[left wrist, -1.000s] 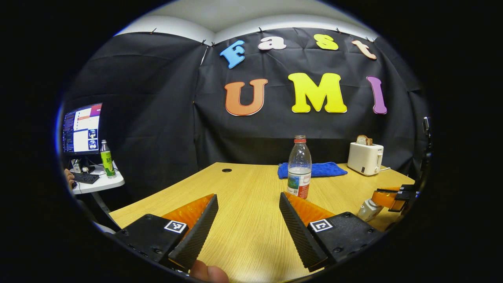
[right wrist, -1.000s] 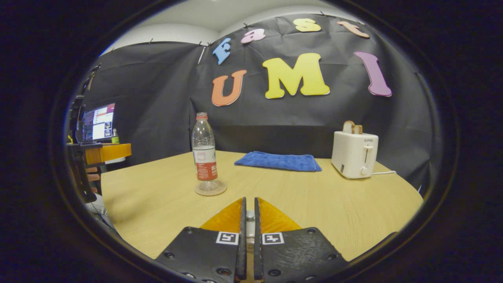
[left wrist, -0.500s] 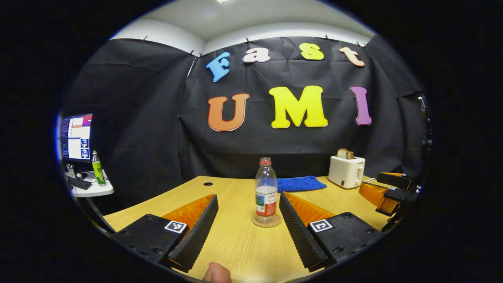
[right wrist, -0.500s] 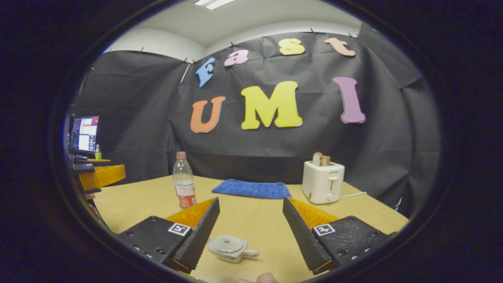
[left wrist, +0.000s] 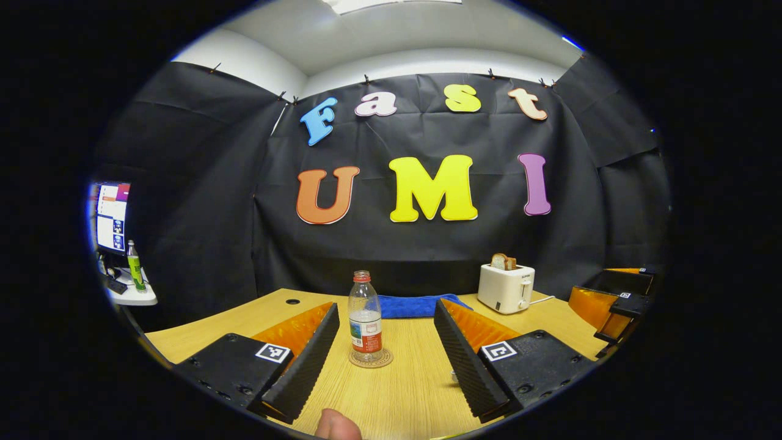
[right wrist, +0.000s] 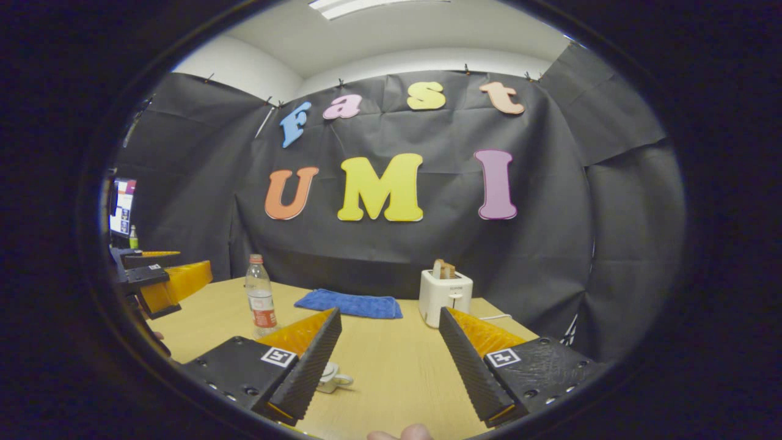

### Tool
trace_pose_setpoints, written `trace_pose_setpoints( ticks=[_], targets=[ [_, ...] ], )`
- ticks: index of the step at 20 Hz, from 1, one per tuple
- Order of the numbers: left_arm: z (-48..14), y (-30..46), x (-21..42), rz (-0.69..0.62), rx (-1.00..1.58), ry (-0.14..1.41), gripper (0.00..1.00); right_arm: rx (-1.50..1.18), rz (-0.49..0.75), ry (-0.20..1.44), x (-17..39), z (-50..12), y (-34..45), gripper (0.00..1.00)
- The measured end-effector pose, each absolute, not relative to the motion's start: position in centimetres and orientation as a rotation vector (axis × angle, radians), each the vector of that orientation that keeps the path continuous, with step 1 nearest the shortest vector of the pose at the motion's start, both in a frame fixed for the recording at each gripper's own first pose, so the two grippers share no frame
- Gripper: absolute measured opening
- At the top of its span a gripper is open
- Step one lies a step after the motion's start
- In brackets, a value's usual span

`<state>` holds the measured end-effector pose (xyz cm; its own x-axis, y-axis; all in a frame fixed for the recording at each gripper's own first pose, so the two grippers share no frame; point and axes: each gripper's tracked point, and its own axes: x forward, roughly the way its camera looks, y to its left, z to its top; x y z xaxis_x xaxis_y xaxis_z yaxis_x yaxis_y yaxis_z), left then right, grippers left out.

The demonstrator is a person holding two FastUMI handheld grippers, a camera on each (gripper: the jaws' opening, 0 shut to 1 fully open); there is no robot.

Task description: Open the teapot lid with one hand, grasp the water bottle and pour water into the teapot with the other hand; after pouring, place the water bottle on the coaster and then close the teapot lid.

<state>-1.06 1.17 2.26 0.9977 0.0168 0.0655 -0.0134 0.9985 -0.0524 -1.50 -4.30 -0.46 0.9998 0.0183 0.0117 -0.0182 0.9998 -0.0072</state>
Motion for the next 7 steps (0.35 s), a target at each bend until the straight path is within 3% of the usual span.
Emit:
trace_pose_setpoints(
  ticks=[7],
  targets=[
    [2.5, 1.3, -1.5, 0.011, -0.040, -0.062, 0.98, -0.021, 0.022, -0.028, -2.4, 0.6, -2.9, 0.96]
  ],
)
